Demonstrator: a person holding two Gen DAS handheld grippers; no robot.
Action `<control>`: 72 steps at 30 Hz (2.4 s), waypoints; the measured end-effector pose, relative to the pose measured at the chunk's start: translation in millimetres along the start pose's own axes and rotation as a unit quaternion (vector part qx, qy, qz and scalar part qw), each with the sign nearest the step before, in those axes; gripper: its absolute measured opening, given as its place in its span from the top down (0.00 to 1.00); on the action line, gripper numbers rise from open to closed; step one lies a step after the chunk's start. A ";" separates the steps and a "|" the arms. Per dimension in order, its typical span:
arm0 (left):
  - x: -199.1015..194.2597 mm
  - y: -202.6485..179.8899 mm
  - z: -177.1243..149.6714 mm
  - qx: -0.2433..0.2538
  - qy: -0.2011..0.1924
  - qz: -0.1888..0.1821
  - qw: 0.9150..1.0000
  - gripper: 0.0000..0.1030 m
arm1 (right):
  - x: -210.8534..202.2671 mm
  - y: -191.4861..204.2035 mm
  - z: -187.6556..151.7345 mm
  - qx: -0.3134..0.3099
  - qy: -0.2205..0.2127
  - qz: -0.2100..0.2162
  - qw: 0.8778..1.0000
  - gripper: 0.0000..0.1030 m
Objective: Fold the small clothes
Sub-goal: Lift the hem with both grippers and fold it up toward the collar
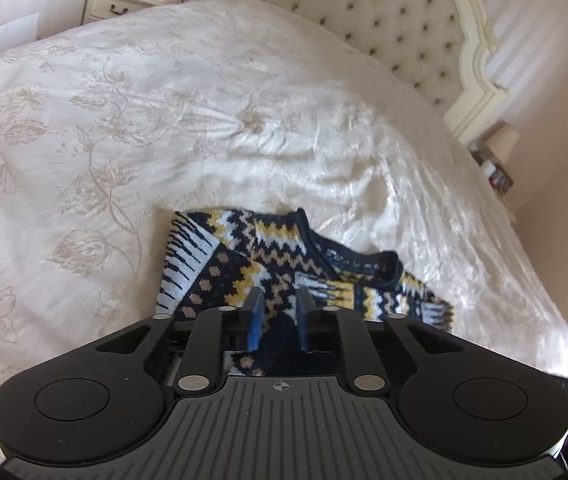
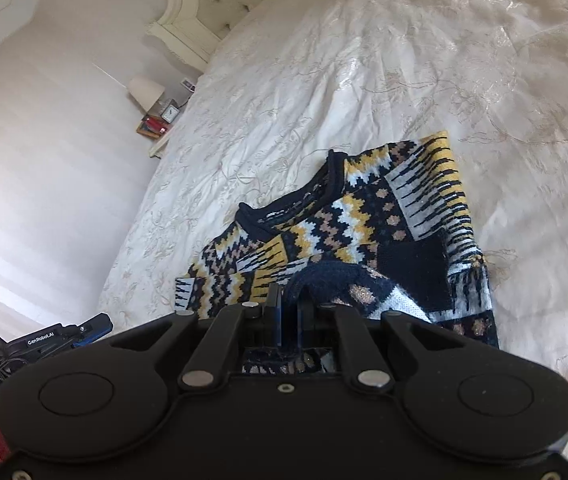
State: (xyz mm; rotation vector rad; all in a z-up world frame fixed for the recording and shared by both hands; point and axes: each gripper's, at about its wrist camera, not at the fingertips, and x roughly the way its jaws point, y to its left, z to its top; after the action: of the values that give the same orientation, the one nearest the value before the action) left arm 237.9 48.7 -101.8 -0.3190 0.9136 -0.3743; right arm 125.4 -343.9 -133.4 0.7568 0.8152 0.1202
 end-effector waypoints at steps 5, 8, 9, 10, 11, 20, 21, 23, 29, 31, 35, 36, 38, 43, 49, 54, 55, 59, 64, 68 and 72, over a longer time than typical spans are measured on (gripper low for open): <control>40.8 -4.6 -10.7 0.094 0.075 0.011 0.993 0.62 | 11.4 -5.3 1.3 0.010 0.009 -0.024 1.000 0.86; 66.6 -12.1 -18.6 0.147 0.109 0.018 0.983 0.62 | 14.6 -5.7 2.9 0.013 0.011 -0.028 0.999 0.86; 75.0 -14.1 -19.9 0.157 0.118 0.019 0.980 0.62 | 15.6 -5.8 3.5 0.013 0.012 -0.029 0.999 0.86; 81.7 -15.2 -20.3 0.163 0.124 0.020 0.979 0.62 | 16.5 -5.8 4.1 0.012 0.014 -0.030 0.999 0.86; 87.7 -16.4 -20.8 0.168 0.130 0.021 0.977 0.62 | 17.4 -5.7 4.6 0.010 0.016 -0.032 0.999 0.86; 119.5 -21.6 -24.7 0.178 0.171 0.019 0.969 0.81 | 23.2 -12.8 6.4 0.017 0.025 -0.033 0.999 0.86; 116.6 -22.2 -25.8 0.177 0.168 0.017 0.970 0.96 | 22.9 -13.6 5.7 0.019 0.025 -0.034 0.999 0.86; 104.7 -25.5 -28.9 0.177 0.143 0.021 0.974 0.96 | 20.6 -14.3 4.0 0.021 0.024 -0.032 0.999 0.86; 32.2 -43.6 -30.0 0.180 0.018 0.044 0.982 0.96 | 2.3 -9.5 0.0 0.025 0.007 -0.028 0.999 0.86; 12.2 -46.0 -20.4 0.164 -0.009 0.040 0.986 0.96 | -5.2 -4.8 4.0 0.024 -0.005 -0.021 0.999 0.86; 3.9 -48.3 7.8 0.150 -0.036 0.031 0.988 0.96 | -6.0 4.2 27.6 0.011 -0.024 -0.006 1.000 0.86; 9.4 -48.2 16.5 0.149 -0.038 0.031 0.988 0.96 | -1.5 5.2 35.7 0.009 -0.026 -0.004 1.000 0.86; 22.6 -47.5 30.7 0.143 -0.044 0.032 0.988 0.96 | 12.2 4.9 51.4 0.007 -0.028 -0.002 1.000 0.86; 77.7 -44.7 51.9 0.134 -0.027 0.046 0.989 0.96 | 63.3 -6.7 83.0 0.017 -0.019 -0.019 1.000 0.86; 130.6 -27.6 53.4 0.124 0.024 0.079 0.989 0.96 | 118.2 -27.8 95.7 0.027 0.014 -0.058 0.998 0.86; 151.1 -10.6 53.1 0.098 0.052 0.092 0.989 0.96 | 140.1 -39.1 97.3 0.034 0.034 -0.074 0.996 0.84; 154.0 -8.1 53.8 0.092 0.056 0.093 0.990 0.94 | 143.5 -42.4 98.1 0.043 0.036 -0.074 0.996 0.81; 161.6 1.5 62.0 0.054 0.064 0.101 0.991 0.91 | 148.6 -56.1 101.4 0.088 0.029 -0.076 0.993 0.79; 145.2 12.2 76.1 0.009 0.037 0.112 0.993 0.79 | 132.4 -58.2 101.4 0.108 -0.014 -0.055 0.993 0.38; 122.8 11.9 85.9 -0.002 0.025 0.112 0.993 0.77 | 112.2 -57.9 102.1 0.115 -0.036 -0.044 0.992 0.38; 99.5 8.4 85.3 -0.008 0.028 0.093 0.995 0.69 | 93.8 -53.7 98.2 0.098 -0.041 -0.050 0.993 0.37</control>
State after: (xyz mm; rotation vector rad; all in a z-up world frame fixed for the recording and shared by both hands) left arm 363.9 21.3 -126.6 -0.2364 0.9939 -0.2047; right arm 249.2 -403.7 -182.5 0.8991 0.7914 -0.0816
